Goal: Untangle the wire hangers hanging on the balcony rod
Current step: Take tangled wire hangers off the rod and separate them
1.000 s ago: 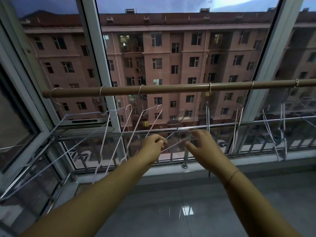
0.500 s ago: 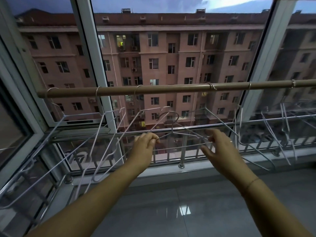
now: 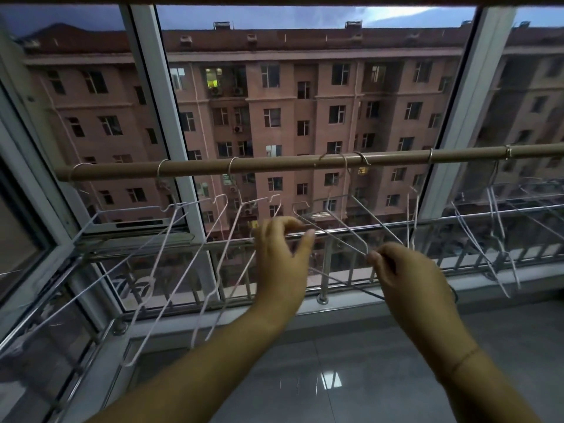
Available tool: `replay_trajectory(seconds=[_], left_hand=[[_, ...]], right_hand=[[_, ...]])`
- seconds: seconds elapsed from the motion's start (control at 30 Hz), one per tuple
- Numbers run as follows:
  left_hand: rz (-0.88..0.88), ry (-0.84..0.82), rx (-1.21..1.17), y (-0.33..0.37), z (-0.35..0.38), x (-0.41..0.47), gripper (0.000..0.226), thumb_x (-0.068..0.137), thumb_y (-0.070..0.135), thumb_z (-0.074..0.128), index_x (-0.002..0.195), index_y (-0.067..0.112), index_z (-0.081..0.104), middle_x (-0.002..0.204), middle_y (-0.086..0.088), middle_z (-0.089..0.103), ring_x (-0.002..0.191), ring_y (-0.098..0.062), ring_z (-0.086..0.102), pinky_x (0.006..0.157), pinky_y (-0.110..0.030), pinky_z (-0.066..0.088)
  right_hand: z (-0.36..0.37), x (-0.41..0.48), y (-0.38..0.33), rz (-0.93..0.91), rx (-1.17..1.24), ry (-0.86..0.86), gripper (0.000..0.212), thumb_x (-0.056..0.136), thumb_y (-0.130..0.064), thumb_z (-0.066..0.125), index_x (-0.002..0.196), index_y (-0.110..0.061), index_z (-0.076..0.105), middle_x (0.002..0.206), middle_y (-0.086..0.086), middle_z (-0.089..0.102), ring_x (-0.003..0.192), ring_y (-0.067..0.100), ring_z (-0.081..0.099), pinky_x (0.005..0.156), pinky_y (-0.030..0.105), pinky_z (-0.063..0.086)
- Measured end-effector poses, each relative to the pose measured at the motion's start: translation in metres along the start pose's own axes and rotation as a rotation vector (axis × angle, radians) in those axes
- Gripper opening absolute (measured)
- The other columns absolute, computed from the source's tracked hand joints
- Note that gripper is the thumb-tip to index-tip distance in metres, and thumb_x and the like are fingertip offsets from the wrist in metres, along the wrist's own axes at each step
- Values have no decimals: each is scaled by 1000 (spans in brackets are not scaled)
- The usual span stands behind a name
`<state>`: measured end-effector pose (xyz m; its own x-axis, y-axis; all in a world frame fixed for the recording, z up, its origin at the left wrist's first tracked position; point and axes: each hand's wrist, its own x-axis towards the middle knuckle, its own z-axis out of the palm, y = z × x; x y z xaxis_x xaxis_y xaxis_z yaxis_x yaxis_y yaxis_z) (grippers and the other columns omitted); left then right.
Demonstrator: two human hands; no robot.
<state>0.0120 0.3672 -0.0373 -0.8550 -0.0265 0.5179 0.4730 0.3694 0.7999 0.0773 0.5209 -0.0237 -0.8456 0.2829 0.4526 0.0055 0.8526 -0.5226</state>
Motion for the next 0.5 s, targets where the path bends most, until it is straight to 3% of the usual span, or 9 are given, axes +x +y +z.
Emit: replay_trajectory(seconds=[0.1, 0.13, 0.2, 0.27, 0.4, 0.5], left_hand=[[-213, -294, -315, 27, 11, 2, 18, 91, 32, 56, 105, 22, 58, 100, 2, 67, 90, -9, 63, 79, -18, 51], [-263, -328, -374, 34, 14, 5, 23, 91, 32, 56, 110, 18, 58, 103, -2, 69, 90, -10, 65, 77, -21, 53], [-324, -303, -467, 41, 14, 14, 26, 91, 27, 57, 113, 14, 58, 100, -3, 71, 83, -8, 67, 65, -16, 53], [-381, -230, -525, 41, 8, 24, 16, 90, 18, 58, 106, 14, 62, 92, 0, 72, 74, -2, 68, 57, -10, 51], [-462, -137, -520, 28, -6, 36, 11, 90, 8, 57, 98, 11, 64, 83, -1, 70, 72, -6, 66, 52, -10, 51], [-474, -129, -451, 16, -13, 40, 16, 91, 6, 56, 104, 5, 64, 76, 0, 68, 65, -5, 62, 50, -9, 50]], right_hand=[[4, -1, -20, -65, 52, 92, 25, 95, -21, 42, 95, -12, 65, 84, 7, 70, 72, 24, 60, 61, 34, 47], [7, -2, -27, -91, 80, 99, 26, 95, -20, 40, 99, -13, 65, 89, 6, 70, 73, 20, 60, 61, 27, 47], [14, -4, -41, -126, 148, 128, 35, 91, -23, 34, 108, -15, 63, 97, 1, 70, 74, 6, 53, 59, 5, 39], [22, -3, -52, -156, 204, 117, 38, 88, -21, 35, 116, -18, 60, 103, -1, 68, 80, -1, 48, 60, -2, 35], [41, 3, -63, -182, 285, -18, 40, 90, -6, 42, 126, -21, 53, 114, -1, 64, 98, 9, 57, 79, 11, 39], [54, 1, -69, -162, 302, -80, 41, 91, -4, 40, 126, -22, 52, 114, -1, 62, 99, 14, 59, 78, 19, 43]])
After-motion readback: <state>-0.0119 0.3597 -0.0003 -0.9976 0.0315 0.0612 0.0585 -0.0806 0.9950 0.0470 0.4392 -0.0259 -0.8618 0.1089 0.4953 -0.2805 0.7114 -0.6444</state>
